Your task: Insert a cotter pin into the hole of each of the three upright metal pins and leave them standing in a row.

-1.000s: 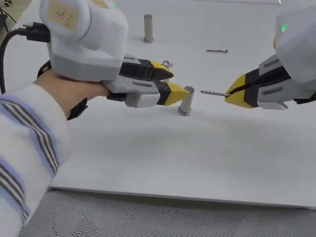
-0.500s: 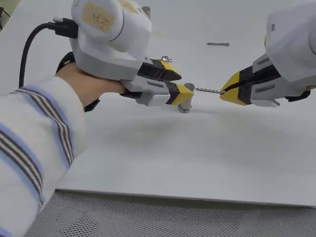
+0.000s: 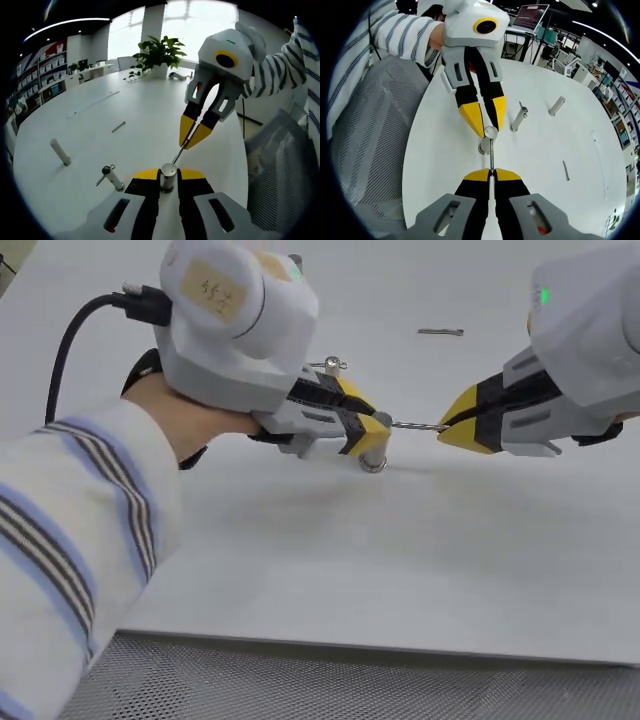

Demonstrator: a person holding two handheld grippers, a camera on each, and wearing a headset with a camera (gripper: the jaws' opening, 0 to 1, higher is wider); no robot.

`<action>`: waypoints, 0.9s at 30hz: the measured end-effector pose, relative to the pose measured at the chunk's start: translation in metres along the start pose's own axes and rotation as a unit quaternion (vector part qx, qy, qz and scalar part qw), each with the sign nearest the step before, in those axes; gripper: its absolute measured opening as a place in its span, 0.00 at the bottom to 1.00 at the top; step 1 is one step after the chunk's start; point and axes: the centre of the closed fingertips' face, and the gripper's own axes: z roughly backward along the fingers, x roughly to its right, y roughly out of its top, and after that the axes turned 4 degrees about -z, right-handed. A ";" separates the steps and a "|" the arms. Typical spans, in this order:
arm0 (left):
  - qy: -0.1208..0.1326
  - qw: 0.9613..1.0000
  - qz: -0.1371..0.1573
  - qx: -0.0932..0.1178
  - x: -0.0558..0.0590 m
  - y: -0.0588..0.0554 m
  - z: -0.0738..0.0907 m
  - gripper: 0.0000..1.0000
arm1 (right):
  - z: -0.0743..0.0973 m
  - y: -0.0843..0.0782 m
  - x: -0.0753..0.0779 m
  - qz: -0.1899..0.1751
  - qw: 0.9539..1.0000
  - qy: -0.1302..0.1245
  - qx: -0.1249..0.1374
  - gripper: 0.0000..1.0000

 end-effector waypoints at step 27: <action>-0.008 1.000 -0.012 -0.005 0.006 0.002 0.000 0.09 | -0.007 0.006 -0.001 0.005 0.999 0.018 0.034 0.00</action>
